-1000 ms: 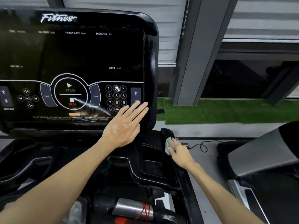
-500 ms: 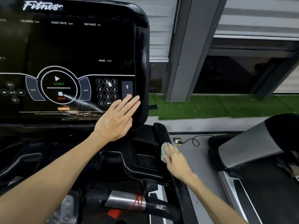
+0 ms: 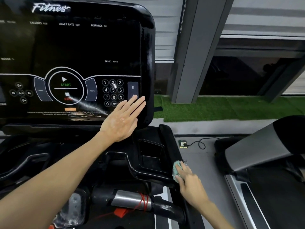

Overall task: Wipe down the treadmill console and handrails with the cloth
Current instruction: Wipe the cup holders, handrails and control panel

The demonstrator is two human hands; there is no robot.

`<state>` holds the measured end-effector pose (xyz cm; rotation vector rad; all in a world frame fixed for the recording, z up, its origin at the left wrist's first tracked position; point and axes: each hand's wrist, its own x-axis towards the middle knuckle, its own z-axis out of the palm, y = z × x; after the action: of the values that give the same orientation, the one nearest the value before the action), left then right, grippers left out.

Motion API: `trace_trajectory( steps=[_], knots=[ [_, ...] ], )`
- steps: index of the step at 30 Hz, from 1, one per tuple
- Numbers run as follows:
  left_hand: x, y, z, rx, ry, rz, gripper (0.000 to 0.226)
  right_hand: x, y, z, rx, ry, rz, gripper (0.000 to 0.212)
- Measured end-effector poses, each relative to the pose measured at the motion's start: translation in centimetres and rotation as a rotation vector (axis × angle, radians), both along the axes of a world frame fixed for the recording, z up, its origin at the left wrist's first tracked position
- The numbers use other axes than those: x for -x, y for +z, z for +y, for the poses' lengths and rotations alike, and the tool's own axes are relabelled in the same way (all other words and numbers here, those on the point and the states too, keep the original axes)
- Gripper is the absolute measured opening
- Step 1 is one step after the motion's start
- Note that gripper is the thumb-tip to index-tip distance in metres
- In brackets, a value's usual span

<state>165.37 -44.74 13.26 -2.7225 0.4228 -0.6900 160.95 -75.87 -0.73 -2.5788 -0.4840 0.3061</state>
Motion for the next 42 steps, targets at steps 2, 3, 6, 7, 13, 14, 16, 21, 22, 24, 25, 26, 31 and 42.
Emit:
trace_trajectory(
  steps=[2,3,6,7,13,14,16,21,22,24,25,26,31,42],
  knots=[
    [0.0,0.1,0.0,0.003,-0.005,0.003,0.062,-2.3,0.1,1.4,0.030,0.032,-0.016,0.047],
    [0.0,0.2,0.0,0.005,-0.007,0.002,0.062,-3.6,0.2,2.2,0.033,0.032,-0.015,0.048],
    [-0.1,0.3,-0.1,0.002,-0.004,0.004,0.063,-6.6,0.9,4.0,0.045,-0.005,0.001,0.050],
    [0.0,0.3,-0.1,0.000,-0.003,0.005,0.063,-6.6,1.2,4.1,0.052,-0.001,0.004,0.049],
    [0.1,0.1,0.1,-0.018,-0.006,0.014,0.062,-0.1,1.1,0.9,0.061,0.048,-0.045,0.046],
    [0.0,0.1,0.2,-0.020,-0.007,0.015,0.062,0.4,1.0,0.5,0.066,0.035,-0.038,0.046],
    [0.0,0.0,0.2,-0.020,-0.005,0.017,0.062,0.3,1.4,0.4,0.111,0.036,-0.022,0.045],
    [0.0,0.1,0.3,-0.019,-0.002,0.022,0.063,-3.7,1.8,3.2,0.155,0.061,-0.047,0.043],
    [0.0,0.1,0.2,-0.021,-0.004,0.021,0.063,-4.3,1.8,3.7,0.154,0.053,-0.042,0.043],
    [0.0,0.2,0.1,-0.016,-0.006,0.019,0.062,-4.8,1.7,4.0,0.145,0.040,-0.033,0.045],
    [0.0,0.2,0.1,-0.010,-0.008,0.020,0.062,-4.3,1.7,3.6,0.128,0.037,-0.032,0.044],
    [0.1,0.1,0.1,-0.005,-0.010,0.025,0.062,-3.5,1.7,3.0,0.107,0.038,-0.034,0.044],
    [0.0,-0.1,0.2,-0.010,-0.007,0.017,0.063,1.6,0.8,-0.3,-0.023,-0.041,-0.011,0.042],
    [0.0,-0.2,0.2,-0.018,0.003,0.020,0.064,-3.6,1.6,3.6,0.025,-0.061,0.005,0.046]
  ],
)
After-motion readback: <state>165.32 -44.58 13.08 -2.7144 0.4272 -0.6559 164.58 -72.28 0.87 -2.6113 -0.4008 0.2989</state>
